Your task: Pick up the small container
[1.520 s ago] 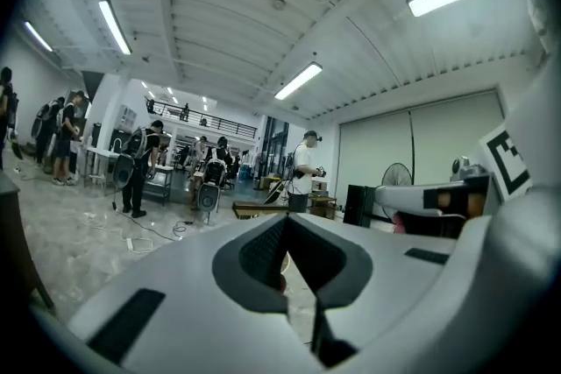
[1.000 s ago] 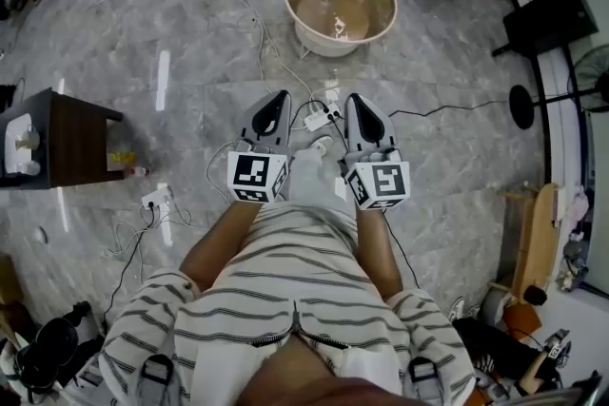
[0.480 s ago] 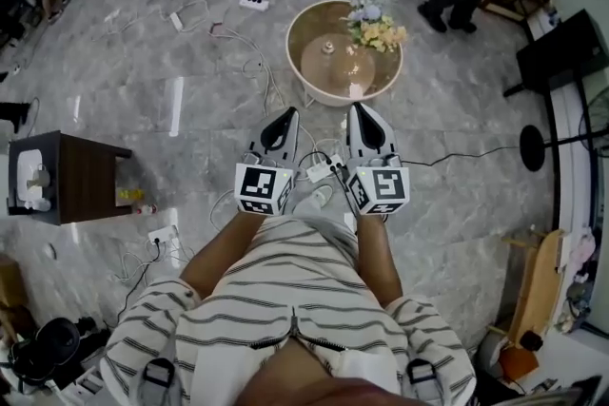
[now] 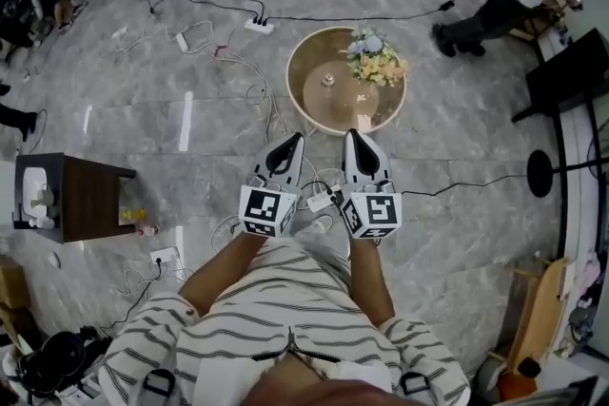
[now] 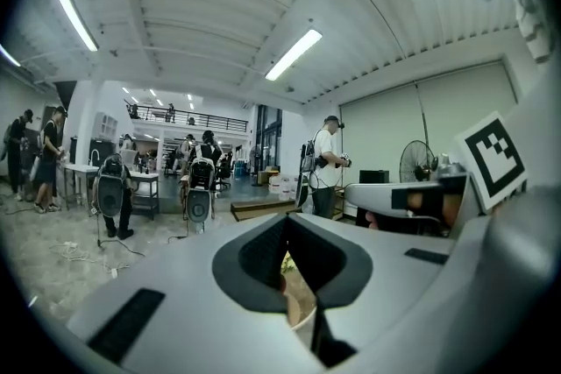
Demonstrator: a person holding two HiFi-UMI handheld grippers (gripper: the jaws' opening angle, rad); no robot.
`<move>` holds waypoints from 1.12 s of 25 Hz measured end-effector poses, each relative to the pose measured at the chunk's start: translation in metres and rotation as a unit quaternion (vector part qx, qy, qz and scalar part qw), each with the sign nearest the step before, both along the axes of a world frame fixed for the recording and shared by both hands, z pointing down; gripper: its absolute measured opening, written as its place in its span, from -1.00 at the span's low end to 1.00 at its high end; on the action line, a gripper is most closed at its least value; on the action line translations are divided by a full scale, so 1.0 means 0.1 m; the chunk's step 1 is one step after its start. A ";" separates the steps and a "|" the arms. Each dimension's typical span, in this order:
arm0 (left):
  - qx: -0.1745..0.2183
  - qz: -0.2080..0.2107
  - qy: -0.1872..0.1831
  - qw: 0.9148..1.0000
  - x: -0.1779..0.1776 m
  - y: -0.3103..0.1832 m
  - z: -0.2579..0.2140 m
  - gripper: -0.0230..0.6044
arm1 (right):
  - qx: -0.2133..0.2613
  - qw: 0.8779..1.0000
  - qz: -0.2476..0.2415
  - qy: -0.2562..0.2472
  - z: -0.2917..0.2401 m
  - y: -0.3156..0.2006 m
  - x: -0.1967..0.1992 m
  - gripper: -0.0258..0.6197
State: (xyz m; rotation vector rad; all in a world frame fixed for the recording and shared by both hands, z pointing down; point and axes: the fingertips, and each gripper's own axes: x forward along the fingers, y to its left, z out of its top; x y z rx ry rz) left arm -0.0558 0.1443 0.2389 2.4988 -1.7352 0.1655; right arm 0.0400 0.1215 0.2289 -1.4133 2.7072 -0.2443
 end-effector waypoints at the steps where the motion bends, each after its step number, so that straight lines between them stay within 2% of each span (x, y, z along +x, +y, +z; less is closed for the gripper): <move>1: -0.005 0.002 -0.001 1.000 0.00 -0.04 0.04 -0.93 | -0.004 1.000 0.001 0.001 0.04 -0.03 -0.01 -0.89; 6: -0.034 0.016 -0.006 0.999 0.02 -0.23 0.29 -0.93 | -0.033 0.999 0.008 0.011 0.31 -0.15 -0.03 -0.89; 15: -0.043 0.046 -0.017 0.998 -0.06 -0.93 0.57 -0.93 | -0.060 0.998 0.018 0.028 0.59 -0.61 -0.16 -0.89; 28: -0.106 0.057 -0.013 0.993 -0.29 -1.95 1.64 -0.93 | -0.133 0.988 0.053 0.053 1.60 -1.46 -0.27 -0.89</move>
